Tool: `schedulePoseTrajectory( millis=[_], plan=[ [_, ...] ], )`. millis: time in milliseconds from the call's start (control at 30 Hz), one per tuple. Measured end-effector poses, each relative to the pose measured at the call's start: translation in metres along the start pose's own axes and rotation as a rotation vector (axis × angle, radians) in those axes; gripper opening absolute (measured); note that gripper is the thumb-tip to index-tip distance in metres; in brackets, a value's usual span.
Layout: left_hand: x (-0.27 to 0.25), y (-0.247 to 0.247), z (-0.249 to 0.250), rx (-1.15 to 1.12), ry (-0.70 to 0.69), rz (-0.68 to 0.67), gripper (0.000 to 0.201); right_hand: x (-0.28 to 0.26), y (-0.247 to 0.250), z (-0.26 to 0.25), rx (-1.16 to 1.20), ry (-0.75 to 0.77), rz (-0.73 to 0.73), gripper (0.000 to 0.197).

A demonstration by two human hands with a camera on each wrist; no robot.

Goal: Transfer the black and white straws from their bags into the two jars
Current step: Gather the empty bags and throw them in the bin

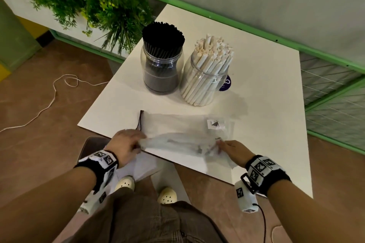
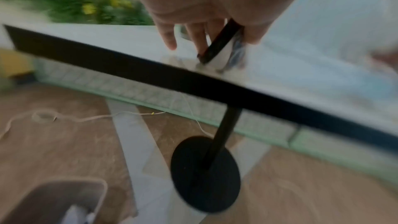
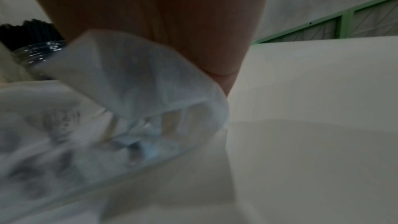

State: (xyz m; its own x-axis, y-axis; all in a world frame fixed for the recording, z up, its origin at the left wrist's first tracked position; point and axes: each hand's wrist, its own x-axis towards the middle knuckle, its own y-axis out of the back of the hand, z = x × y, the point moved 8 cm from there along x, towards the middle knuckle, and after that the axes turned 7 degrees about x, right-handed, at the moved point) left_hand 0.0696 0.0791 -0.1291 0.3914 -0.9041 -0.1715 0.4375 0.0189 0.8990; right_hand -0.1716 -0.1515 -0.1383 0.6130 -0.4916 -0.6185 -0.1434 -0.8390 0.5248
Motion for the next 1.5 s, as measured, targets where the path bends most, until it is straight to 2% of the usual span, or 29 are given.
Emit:
schedulePoseTrajectory(
  millis=[33, 100, 167, 200, 267, 300, 333, 367, 433, 467, 500, 567, 633, 667, 700, 767, 833, 867, 933, 967, 1033, 1067, 1133, 1200, 1267, 1333, 1400, 1433, 1500],
  plan=[
    [0.003, 0.010, -0.007, -0.126, 0.154, 0.024, 0.014, 0.000, 0.009, 0.000, -0.015, -0.020, 0.021, 0.051],
    [0.007, 0.011, -0.020, -0.223, 0.411, -0.043, 0.024, 0.002, 0.025, 0.000, 0.005, -0.033, 0.058, 0.051],
    [0.012, 0.013, -0.027, -0.288, 0.517, -0.051, 0.035, 0.003, 0.046, -0.003, 0.095, 0.011, 0.188, 0.047],
    [0.013, 0.013, -0.034, -0.325, 0.569, -0.045, 0.038, -0.001, 0.060, -0.006, 0.155, 0.066, 0.319, 0.038],
    [0.015, 0.012, -0.049, -0.370, 0.668, -0.036, 0.039, -0.026, 0.089, -0.019, 0.208, 0.239, 0.683, 0.024],
    [0.016, 0.012, -0.053, -0.377, 0.694, -0.032, 0.037, -0.045, 0.095, -0.032, 0.169, 0.380, 0.847, 0.026],
    [0.016, 0.013, -0.056, -0.376, 0.708, -0.035, 0.032, -0.063, 0.092, -0.049, 0.076, 0.530, 0.940, 0.029],
    [0.017, 0.014, -0.058, -0.368, 0.717, -0.032, 0.026, -0.076, 0.077, -0.068, -0.044, 0.665, 0.956, 0.030],
    [0.015, 0.015, -0.059, -0.350, 0.759, -0.007, 0.020, -0.080, 0.024, -0.095, -0.262, 0.853, 0.793, 0.028],
    [0.014, 0.014, -0.061, -0.355, 0.788, 0.019, 0.027, -0.074, -0.004, -0.102, -0.353, 0.879, 0.668, 0.033],
    [0.013, 0.015, -0.062, -0.365, 0.804, 0.052, 0.036, -0.061, -0.028, -0.105, -0.434, 0.836, 0.544, 0.043],
    [0.013, 0.019, -0.059, -0.341, 0.774, 0.113, 0.053, -0.025, -0.054, -0.097, -0.537, 0.595, 0.351, 0.071],
    [0.016, 0.028, -0.052, -0.140, 0.672, 0.142, 0.067, 0.008, -0.055, -0.082, -0.541, 0.308, 0.252, 0.087],
    [0.018, 0.033, -0.047, 0.009, 0.607, 0.140, 0.071, 0.019, -0.052, -0.077, -0.529, 0.217, 0.237, 0.090],
    [0.021, 0.037, -0.040, 0.161, 0.526, 0.123, 0.072, 0.028, -0.049, -0.075, -0.531, 0.165, 0.234, 0.091],
    [0.025, 0.032, -0.027, 0.388, 0.375, -0.009, 0.072, 0.042, -0.047, -0.075, -0.564, 0.110, 0.216, 0.086],
    [0.027, 0.018, -0.023, 0.491, 0.285, -0.190, 0.067, 0.049, -0.044, -0.079, -0.597, 0.076, 0.206, 0.070],
    [0.027, 0.012, -0.025, 0.488, 0.286, -0.270, 0.063, 0.053, -0.040, -0.080, -0.581, 0.061, 0.222, 0.058],
    [0.025, 0.006, -0.027, 0.371, 0.324, -0.366, 0.053, 0.058, -0.032, -0.085, -0.478, 0.053, 0.258, 0.038],
    [0.025, 0.006, -0.026, 0.284, 0.351, -0.370, 0.046, 0.060, -0.030, -0.087, -0.395, 0.059, 0.259, 0.034],
    [0.025, 0.010, -0.021, 0.093, 0.422, -0.310, 0.034, 0.059, -0.028, -0.092, 0.012, 0.082, 0.245, 0.029],
    [0.024, 0.011, -0.018, -0.064, 0.472, -0.273, 0.037, 0.054, -0.027, -0.096, 0.340, 0.094, 0.230, 0.023],
    [0.022, 0.008, -0.002, -0.531, 0.581, -0.235, 0.055, 0.035, -0.037, -0.112, 0.900, 0.095, 0.131, 0.011],
    [0.026, 0.008, 0.028, -0.965, 0.595, -0.247, 0.075, 0.017, -0.052, -0.133, 1.169, 0.099, -0.006, 0.018],
    [0.031, 0.014, 0.053, -1.250, 0.544, -0.230, 0.070, 0.007, -0.061, -0.147, 1.274, 0.111, -0.097, 0.030],
    [0.035, 0.022, 0.069, -1.422, 0.493, -0.164, 0.052, 0.001, -0.055, -0.150, 1.301, 0.108, -0.083, 0.033],
    [0.038, 0.031, 0.075, -1.434, 0.463, -0.070, 0.035, -0.004, -0.037, -0.141, 1.219, 0.134, 0.074, 0.020],
    [0.039, 0.036, 0.072, -1.402, 0.466, -0.015, 0.029, -0.010, -0.025, -0.136, 1.137, 0.194, 0.187, 0.016],
    [0.042, 0.046, 0.064, -1.313, 0.477, 0.084, 0.027, -0.033, -0.001, -0.136, 0.853, 0.421, 0.430, 0.031]
  ],
)
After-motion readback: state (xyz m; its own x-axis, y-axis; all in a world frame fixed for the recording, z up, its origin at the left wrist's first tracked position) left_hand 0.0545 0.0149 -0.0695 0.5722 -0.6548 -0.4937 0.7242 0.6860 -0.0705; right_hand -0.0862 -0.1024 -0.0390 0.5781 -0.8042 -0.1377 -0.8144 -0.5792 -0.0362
